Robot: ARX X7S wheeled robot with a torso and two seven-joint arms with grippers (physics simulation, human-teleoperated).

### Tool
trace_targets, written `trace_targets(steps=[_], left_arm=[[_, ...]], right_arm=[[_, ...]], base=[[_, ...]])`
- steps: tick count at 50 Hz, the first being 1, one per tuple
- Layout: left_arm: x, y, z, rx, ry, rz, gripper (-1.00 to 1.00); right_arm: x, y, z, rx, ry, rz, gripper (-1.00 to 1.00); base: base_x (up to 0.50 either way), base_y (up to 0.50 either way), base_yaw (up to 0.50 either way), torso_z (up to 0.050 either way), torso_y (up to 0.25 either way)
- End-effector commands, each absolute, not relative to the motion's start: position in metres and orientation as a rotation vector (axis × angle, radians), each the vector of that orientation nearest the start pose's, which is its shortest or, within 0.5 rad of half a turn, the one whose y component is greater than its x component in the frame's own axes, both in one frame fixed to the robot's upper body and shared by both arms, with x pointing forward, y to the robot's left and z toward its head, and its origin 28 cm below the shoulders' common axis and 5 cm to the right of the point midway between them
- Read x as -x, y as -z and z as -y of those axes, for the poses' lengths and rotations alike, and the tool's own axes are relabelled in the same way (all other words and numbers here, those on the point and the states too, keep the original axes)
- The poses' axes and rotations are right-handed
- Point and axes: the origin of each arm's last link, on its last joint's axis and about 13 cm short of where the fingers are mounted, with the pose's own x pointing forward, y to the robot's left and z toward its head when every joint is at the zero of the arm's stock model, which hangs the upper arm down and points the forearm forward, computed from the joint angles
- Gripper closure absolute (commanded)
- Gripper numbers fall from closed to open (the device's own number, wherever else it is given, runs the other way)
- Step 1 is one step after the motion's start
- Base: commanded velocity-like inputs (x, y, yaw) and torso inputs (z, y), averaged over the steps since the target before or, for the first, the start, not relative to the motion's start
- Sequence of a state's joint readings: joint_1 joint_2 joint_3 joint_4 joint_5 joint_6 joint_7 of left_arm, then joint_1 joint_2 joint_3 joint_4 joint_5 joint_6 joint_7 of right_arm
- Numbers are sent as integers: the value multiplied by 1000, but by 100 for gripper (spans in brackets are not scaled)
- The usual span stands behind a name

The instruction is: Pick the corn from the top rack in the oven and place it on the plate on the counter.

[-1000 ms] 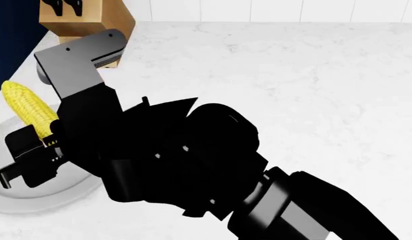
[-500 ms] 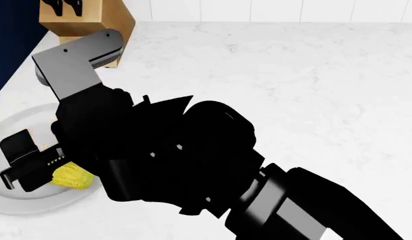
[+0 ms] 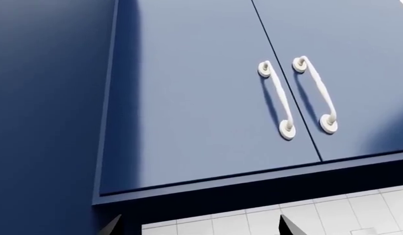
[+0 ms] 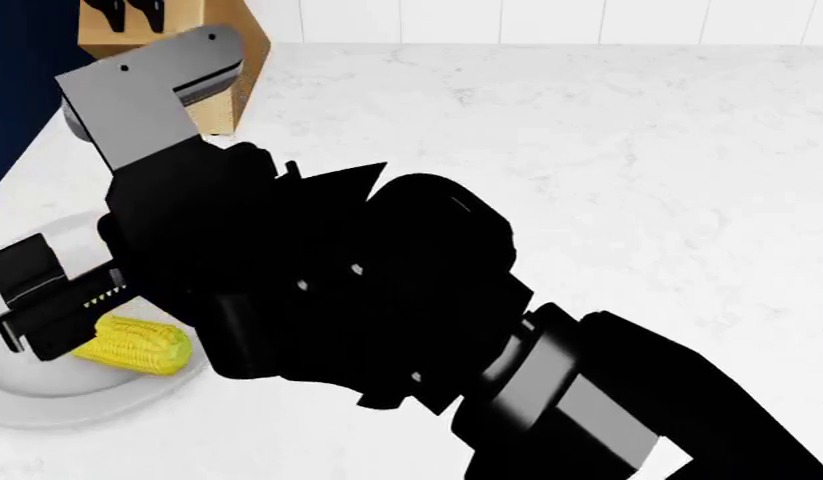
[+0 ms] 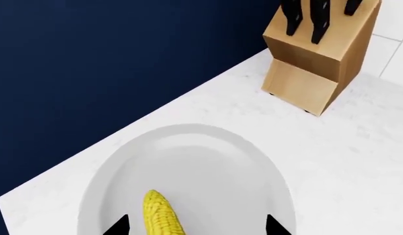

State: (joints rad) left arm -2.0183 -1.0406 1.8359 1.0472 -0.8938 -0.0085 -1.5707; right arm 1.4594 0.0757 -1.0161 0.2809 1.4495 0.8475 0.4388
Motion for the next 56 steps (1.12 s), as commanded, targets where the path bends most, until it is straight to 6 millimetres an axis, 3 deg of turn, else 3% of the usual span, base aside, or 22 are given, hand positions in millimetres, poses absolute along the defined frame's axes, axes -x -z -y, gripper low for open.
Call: trace_targets(steps=[1, 14, 20, 26, 30, 31, 35, 37, 43, 51, 56], left_arm=[[-145, -294, -197, -141, 24, 892, -100], [-145, -294, -195, -148, 33, 889, -100], [-145, -295, -193, -153, 39, 884, -100], [-145, -299, -189, -164, 50, 884, -100], [-145, -300, -187, -169, 55, 882, -100], [-144, -300, -186, -174, 62, 879, -100], [-144, -300, -186, -178, 65, 872, -100], [-145, -298, -185, -186, 74, 863, -100], [-146, -292, -183, -191, 83, 847, -100], [-149, -281, -179, -190, 94, 828, -100], [-149, -279, -180, -189, 93, 822, -100]], right_arm=[[-313, -302, -47, 156, -763, -279, -100], [-300, -344, -43, 117, -785, -127, -100], [-276, -362, -35, 18, -829, -42, -100], [-244, -395, -13, -50, -822, 132, -100], [-241, -400, -3, -67, -787, 159, -100], [-237, -402, 9, -82, -755, 195, -100], [-234, -400, 18, -88, -726, 215, -100], [-225, -392, 38, -154, -648, 269, -100], [-191, -378, 57, -159, -598, 347, -100], [-140, -362, 57, -90, -593, 459, -100], [-128, -343, 53, -45, -590, 467, -100]], base=[[0, 0, 0, 0, 0], [0, 0, 0, 0, 0], [0, 0, 0, 0, 0], [0, 0, 0, 0, 0], [0, 0, 0, 0, 0], [0, 0, 0, 0, 0], [0, 0, 0, 0, 0], [0, 0, 0, 0, 0], [0, 0, 0, 0, 0], [0, 0, 0, 0, 0], [0, 0, 0, 0, 0]])
